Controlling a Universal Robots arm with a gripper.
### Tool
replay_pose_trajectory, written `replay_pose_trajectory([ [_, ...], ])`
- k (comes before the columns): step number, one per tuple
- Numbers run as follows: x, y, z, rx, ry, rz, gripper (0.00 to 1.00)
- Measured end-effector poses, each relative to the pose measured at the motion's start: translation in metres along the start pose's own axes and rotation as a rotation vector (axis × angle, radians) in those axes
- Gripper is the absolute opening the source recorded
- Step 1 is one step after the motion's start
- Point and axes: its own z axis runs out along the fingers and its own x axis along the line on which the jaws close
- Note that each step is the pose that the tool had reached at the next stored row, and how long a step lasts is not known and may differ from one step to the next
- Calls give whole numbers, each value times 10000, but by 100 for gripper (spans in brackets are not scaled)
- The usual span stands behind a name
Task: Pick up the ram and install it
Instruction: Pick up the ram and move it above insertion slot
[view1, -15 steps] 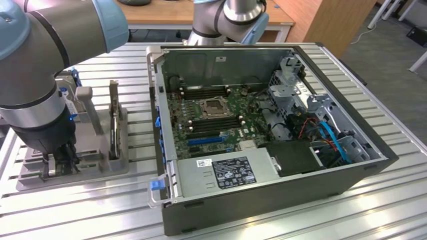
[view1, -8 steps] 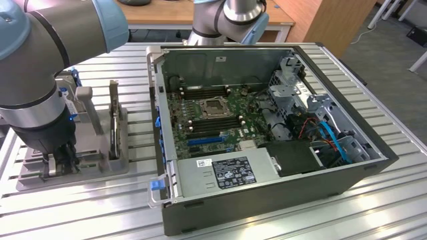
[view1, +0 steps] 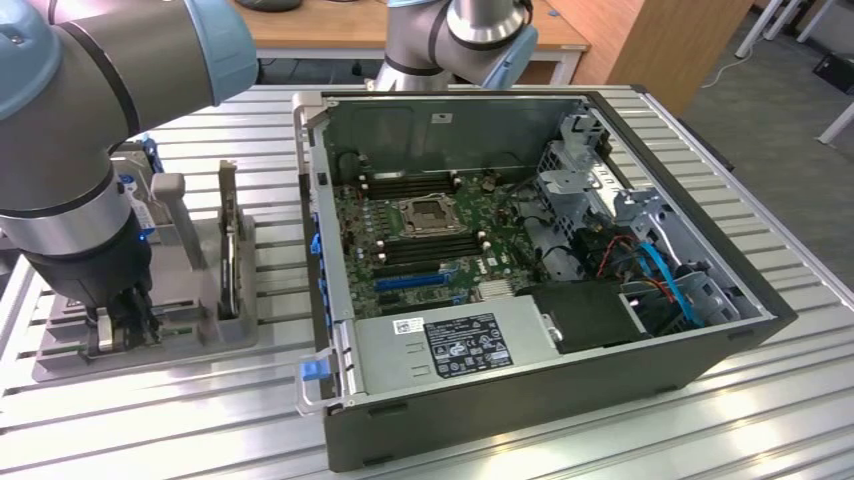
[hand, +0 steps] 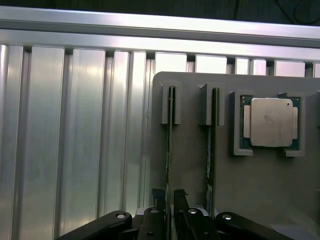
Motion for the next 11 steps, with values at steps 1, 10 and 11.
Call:
replay_pose_trajectory([
  [1, 0, 0, 0, -1, 1, 0, 22],
  [10, -5, 0, 0, -3, 3, 0, 22],
  [11, -5, 0, 0, -2, 2, 0, 22],
])
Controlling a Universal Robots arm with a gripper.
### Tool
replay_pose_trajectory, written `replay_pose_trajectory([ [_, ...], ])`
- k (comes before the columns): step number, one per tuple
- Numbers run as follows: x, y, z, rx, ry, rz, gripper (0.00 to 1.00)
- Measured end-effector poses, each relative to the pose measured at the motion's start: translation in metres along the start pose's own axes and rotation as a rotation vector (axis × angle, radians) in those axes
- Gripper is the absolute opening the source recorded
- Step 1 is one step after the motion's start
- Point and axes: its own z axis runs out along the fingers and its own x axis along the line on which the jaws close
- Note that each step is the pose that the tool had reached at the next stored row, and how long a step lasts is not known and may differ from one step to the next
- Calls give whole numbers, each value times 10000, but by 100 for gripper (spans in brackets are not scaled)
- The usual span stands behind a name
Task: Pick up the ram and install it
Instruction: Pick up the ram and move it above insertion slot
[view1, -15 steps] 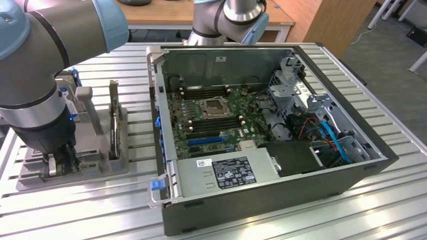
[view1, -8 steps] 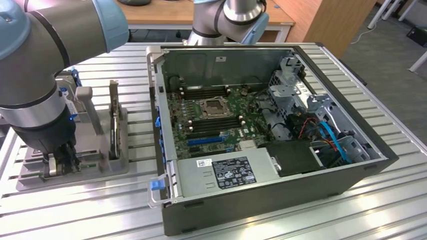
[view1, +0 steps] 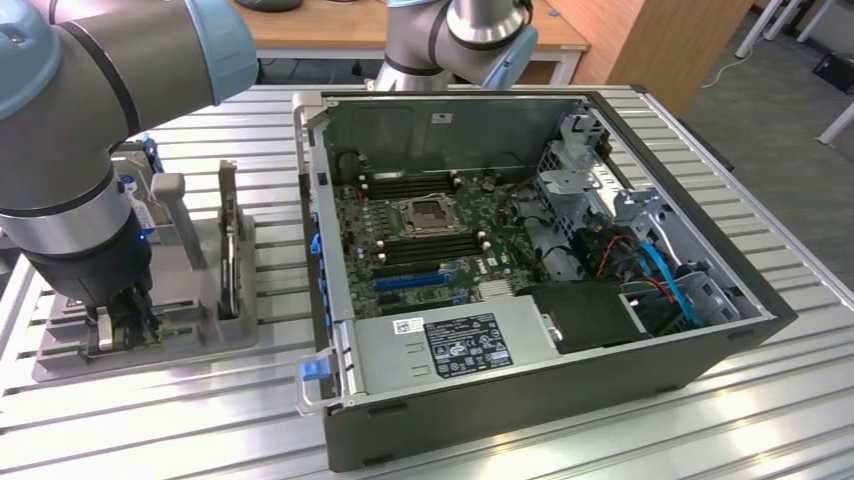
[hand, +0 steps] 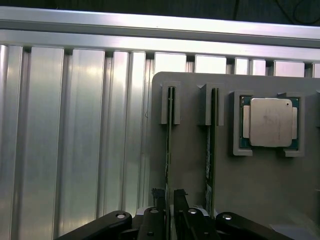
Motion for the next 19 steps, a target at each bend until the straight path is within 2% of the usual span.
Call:
replay_pose_trajectory([
  [8, 0, 0, 0, 0, 0, 0, 22],
  [9, 0, 0, 0, 0, 0, 0, 20],
  [10, 0, 0, 0, 1, 2, 0, 14],
  [12, 0, 0, 0, 0, 1, 0, 12],
  [19, 0, 0, 0, 0, 0, 0, 12],
])
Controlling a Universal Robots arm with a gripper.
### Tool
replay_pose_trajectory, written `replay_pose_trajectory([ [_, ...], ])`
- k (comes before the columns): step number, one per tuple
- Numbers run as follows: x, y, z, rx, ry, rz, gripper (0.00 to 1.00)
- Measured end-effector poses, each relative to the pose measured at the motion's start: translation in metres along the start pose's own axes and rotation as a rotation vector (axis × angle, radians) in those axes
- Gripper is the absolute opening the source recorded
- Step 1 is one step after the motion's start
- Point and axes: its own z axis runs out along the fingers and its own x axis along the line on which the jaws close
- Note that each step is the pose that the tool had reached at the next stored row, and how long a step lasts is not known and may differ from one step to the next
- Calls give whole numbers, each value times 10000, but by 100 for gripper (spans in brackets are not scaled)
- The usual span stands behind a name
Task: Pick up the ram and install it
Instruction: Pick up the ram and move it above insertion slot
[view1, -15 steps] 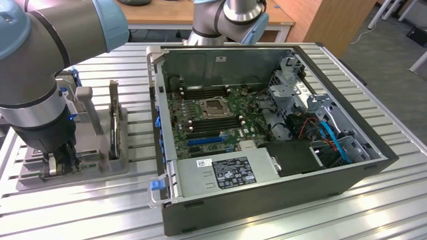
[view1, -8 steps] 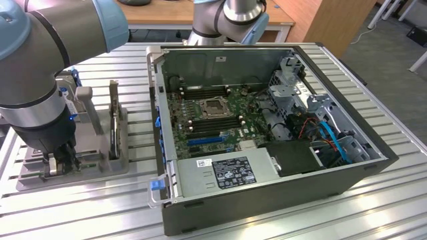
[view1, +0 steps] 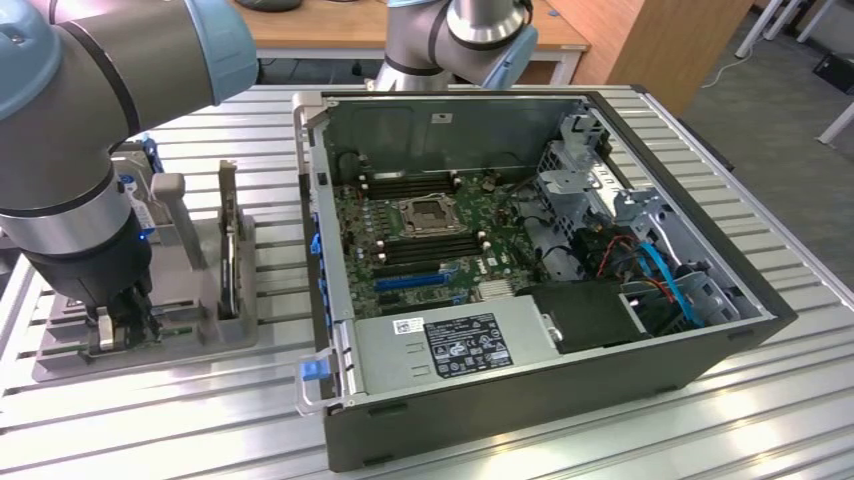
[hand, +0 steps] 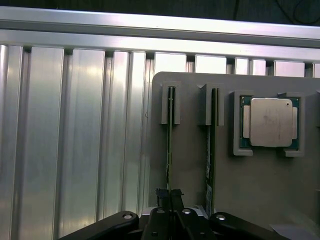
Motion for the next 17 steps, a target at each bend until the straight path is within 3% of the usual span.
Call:
replay_pose_trajectory([
  [7, -1, 1, -17, 0, -1, 0, 12],
  [17, -4, 7, -227, 0, 0, 2, 12],
])
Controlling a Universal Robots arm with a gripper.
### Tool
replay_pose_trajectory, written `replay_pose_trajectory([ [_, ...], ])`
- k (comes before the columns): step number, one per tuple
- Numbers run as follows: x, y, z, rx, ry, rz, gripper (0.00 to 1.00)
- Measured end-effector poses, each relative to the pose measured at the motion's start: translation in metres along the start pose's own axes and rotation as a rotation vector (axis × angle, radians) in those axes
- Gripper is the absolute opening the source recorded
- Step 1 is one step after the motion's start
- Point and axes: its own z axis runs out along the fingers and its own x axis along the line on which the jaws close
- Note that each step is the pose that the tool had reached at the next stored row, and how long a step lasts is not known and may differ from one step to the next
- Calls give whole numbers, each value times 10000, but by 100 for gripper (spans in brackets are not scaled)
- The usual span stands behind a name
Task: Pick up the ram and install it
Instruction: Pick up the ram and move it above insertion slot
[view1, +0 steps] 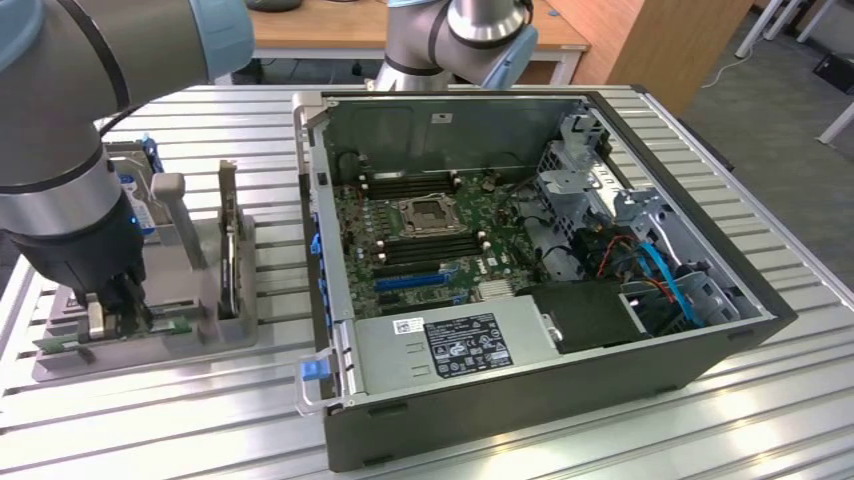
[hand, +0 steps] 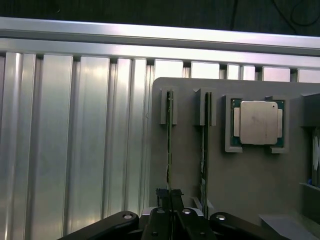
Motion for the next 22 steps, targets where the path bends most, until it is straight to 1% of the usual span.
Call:
replay_pose_trajectory([
  [7, -3, 4, -184, 0, -1, 29, 12],
  [11, -6, 9, -324, 0, -2, 62, 12],
  [22, -12, 20, -661, 3, -7, 198, 12],
])
